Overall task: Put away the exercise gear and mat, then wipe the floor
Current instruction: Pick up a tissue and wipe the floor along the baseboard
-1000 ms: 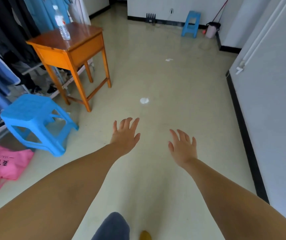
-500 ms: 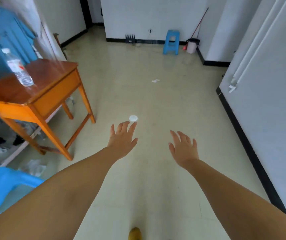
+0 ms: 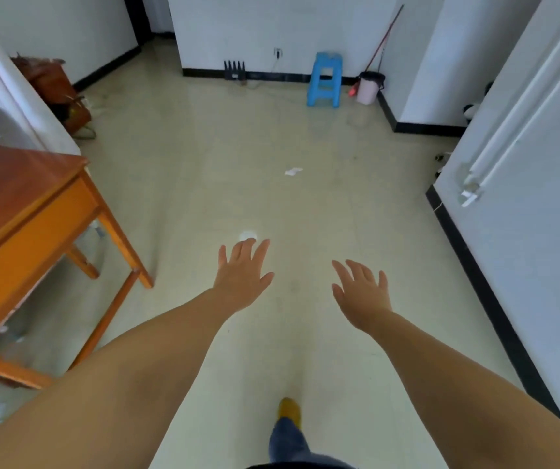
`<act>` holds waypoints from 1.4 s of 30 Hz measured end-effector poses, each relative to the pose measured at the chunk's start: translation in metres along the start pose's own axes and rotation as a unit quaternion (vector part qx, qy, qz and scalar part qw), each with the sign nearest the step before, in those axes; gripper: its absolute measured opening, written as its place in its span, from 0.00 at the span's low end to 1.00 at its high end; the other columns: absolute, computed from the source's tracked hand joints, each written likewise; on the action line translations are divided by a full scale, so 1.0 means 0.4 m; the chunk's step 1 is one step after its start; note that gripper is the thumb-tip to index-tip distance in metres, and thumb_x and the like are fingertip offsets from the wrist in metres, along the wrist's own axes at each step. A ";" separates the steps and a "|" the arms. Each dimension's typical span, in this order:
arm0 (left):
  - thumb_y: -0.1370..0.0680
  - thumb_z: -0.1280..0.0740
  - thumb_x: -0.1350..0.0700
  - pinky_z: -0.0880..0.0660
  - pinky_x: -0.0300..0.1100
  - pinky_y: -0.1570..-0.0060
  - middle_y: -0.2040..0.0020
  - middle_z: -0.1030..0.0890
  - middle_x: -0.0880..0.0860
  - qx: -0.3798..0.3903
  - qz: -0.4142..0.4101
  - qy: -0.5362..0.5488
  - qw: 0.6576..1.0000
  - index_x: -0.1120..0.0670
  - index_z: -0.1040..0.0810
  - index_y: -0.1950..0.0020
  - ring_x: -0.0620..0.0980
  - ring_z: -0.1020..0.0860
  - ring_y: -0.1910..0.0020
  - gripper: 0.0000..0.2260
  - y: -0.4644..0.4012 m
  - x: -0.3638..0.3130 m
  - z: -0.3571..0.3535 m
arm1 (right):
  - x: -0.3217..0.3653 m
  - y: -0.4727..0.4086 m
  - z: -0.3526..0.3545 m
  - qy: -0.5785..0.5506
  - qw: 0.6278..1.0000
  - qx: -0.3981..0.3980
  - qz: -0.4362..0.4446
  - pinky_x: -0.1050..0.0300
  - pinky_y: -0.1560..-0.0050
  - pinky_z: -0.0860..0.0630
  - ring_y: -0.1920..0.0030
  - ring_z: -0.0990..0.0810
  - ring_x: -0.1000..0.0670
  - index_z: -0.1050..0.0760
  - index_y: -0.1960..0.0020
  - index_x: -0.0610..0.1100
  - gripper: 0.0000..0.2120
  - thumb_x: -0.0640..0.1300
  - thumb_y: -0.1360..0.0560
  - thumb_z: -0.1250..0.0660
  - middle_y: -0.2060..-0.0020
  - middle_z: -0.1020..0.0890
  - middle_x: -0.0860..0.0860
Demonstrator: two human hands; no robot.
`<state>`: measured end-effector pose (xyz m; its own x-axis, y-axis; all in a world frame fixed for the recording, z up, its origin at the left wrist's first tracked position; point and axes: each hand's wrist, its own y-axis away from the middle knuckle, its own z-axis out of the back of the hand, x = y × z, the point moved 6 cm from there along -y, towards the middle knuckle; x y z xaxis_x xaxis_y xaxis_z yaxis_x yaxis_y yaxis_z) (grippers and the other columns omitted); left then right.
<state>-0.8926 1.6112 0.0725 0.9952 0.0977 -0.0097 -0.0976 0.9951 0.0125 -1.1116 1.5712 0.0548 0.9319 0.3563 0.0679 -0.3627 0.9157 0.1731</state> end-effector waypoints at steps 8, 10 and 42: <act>0.19 0.48 0.43 0.50 0.58 0.27 0.24 0.44 0.54 0.015 0.039 0.030 0.999 0.50 0.53 0.22 0.53 0.44 0.26 0.28 -0.450 0.151 -0.020 | 0.012 -0.525 0.104 0.020 0.999 0.016 0.027 0.41 0.26 0.53 0.24 0.49 0.49 0.55 0.23 0.53 0.24 0.53 0.18 0.55 0.23 0.47 0.51; 0.19 0.49 0.43 0.50 0.58 0.27 0.24 0.44 0.54 0.036 0.060 0.035 0.997 0.50 0.53 0.22 0.54 0.44 0.26 0.28 -0.563 0.212 -0.046 | 0.038 -0.654 0.115 0.021 0.998 0.021 0.046 0.40 0.26 0.54 0.24 0.50 0.49 0.55 0.23 0.53 0.25 0.53 0.18 0.55 0.23 0.47 0.50; 0.30 0.26 0.49 0.28 0.63 0.45 0.42 0.21 0.59 0.021 -0.080 0.051 0.995 0.56 0.28 0.32 0.58 0.21 0.45 0.29 -2.792 0.309 -0.030 | -0.473 -2.663 0.479 -0.008 0.994 0.019 -0.106 0.41 0.26 0.52 0.24 0.48 0.49 0.54 0.23 0.53 0.24 0.53 0.18 0.54 0.24 0.46 0.50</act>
<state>-0.6607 0.5122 0.0454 0.9916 -0.0583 -0.1156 0.0638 0.9970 0.0440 -0.9015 0.4927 0.0459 0.9874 0.1530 0.0412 -0.1583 0.9622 0.2214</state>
